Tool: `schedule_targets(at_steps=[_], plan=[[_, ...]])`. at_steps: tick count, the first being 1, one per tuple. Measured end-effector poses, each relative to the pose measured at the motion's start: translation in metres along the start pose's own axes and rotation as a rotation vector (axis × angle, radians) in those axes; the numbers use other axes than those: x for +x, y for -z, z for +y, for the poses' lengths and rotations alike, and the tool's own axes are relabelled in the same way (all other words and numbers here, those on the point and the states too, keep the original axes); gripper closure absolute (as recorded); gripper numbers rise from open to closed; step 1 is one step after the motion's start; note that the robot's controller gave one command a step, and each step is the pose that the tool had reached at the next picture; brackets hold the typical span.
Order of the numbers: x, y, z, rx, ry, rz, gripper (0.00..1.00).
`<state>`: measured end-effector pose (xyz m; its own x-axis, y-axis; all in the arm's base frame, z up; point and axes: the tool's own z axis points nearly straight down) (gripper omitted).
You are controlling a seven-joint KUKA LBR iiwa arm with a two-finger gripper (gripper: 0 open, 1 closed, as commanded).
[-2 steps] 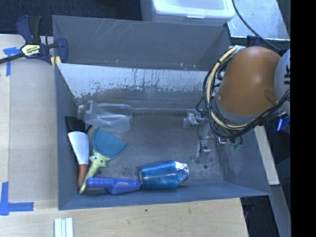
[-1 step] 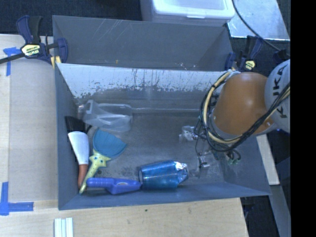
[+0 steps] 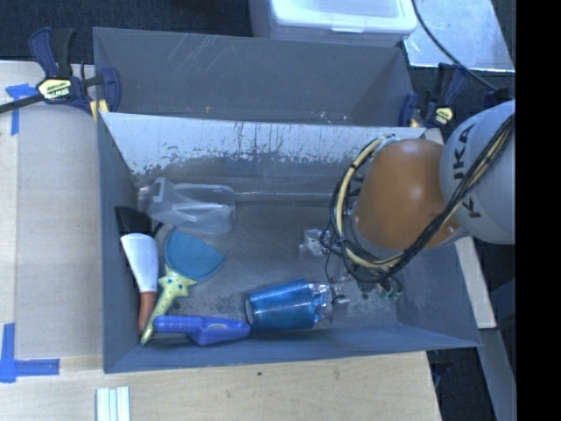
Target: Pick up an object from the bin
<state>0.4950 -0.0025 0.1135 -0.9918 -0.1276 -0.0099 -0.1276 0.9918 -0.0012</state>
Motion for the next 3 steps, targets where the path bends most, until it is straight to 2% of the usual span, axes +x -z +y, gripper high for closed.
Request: schedule_targets(at_steps=[1,2,3], plan=[[-0.004,-0.045,0.043,0.000,-0.005,0.007,0.00],[-0.006,-0.043,0.022,0.003,0.051,-0.004,1.00],[-0.006,-0.043,0.022,0.003,0.052,-0.004,1.00]])
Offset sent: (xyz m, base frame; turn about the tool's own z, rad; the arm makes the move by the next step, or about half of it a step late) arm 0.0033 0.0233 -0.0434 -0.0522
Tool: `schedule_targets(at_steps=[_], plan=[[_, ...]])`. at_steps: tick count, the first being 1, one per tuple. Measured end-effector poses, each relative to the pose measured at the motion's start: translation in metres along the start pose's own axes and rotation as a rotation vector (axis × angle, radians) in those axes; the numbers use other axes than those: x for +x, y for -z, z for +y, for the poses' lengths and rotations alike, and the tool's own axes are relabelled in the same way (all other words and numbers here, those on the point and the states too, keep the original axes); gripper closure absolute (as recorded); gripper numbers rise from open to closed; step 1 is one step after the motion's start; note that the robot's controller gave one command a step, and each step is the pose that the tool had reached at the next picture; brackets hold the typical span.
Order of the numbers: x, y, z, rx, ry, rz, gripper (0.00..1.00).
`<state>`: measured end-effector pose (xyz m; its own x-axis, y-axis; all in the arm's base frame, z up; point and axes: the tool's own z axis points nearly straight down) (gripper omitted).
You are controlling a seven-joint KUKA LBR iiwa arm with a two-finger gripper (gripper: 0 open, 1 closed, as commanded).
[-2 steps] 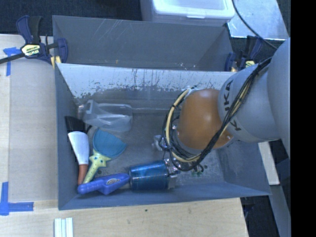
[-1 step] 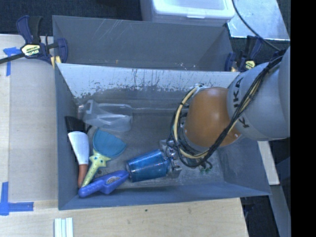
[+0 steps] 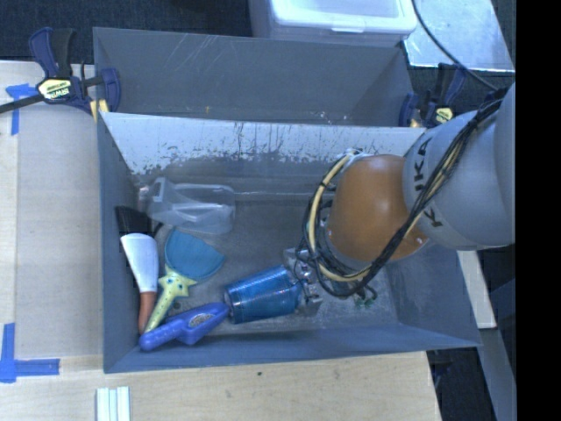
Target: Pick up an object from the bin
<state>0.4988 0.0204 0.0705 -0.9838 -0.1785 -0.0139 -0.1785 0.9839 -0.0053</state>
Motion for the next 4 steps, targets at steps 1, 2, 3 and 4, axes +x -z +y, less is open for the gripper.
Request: schedule_targets(at_steps=[1,2,3,4], plan=[[-0.004,0.085,0.000,0.001,0.011,-0.003,1.00],[0.007,0.039,0.002,-0.002,0.003,0.009,1.00],[0.007,0.068,0.003,-0.002,0.010,0.013,1.00],[-0.005,0.091,0.004,0.001,0.071,-0.005,1.00]])
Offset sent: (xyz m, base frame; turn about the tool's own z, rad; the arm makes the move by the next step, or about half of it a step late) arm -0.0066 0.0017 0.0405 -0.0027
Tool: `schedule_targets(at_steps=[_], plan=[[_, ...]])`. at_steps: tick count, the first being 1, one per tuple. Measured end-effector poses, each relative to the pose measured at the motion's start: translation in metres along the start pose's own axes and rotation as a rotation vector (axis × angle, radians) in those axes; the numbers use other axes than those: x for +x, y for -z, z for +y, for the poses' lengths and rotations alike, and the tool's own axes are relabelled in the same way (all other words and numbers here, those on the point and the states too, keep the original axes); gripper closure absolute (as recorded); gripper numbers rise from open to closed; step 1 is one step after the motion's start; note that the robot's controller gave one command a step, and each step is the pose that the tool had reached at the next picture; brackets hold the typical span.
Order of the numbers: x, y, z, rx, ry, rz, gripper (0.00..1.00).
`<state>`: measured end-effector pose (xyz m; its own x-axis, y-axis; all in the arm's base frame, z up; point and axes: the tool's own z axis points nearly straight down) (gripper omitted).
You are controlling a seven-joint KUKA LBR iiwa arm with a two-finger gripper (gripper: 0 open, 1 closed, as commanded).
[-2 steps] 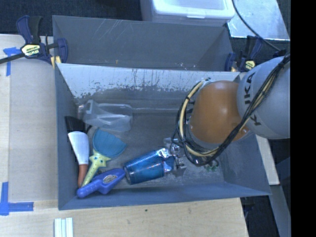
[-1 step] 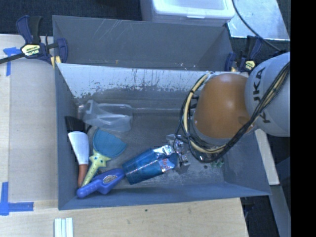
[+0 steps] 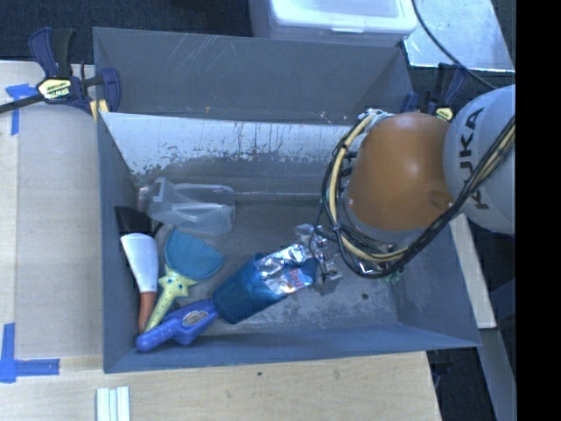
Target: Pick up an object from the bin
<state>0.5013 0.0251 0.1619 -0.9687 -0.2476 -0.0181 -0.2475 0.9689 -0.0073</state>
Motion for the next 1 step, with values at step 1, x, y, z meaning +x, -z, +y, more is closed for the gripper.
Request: schedule_targets(at_steps=[1], plan=[[0.0169,-0.0772,-0.0094,-0.001,0.149,0.004,1.00]])
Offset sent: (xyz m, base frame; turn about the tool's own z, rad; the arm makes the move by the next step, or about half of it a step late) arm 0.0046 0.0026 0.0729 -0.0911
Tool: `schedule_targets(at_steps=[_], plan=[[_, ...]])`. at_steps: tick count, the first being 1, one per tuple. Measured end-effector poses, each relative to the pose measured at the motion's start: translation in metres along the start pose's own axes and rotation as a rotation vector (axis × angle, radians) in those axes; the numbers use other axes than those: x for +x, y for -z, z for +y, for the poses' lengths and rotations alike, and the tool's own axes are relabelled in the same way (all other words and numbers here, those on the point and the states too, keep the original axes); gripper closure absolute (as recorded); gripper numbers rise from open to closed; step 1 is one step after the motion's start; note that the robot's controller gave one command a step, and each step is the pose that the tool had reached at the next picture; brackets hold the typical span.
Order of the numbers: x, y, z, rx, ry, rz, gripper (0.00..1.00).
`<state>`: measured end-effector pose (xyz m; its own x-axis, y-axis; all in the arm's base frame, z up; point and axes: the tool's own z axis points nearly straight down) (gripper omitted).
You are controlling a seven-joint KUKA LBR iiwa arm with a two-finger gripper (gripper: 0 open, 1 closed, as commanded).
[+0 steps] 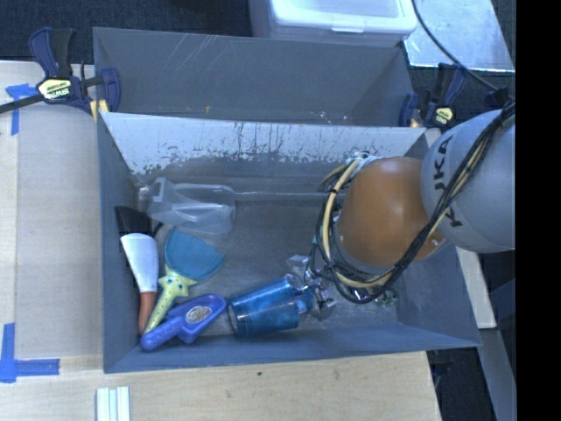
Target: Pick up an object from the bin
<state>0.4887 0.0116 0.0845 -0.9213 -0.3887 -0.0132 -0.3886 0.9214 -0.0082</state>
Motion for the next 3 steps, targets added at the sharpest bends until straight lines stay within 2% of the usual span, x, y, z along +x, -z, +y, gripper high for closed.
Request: schedule_targets(at_steps=[1,2,3], plan=[[-0.002,0.027,0.002,-0.003,-0.010,0.008,1.00],[0.005,0.091,-0.004,-0.003,0.232,0.006,1.00],[-0.009,0.171,0.009,-0.003,0.057,0.002,1.00]])
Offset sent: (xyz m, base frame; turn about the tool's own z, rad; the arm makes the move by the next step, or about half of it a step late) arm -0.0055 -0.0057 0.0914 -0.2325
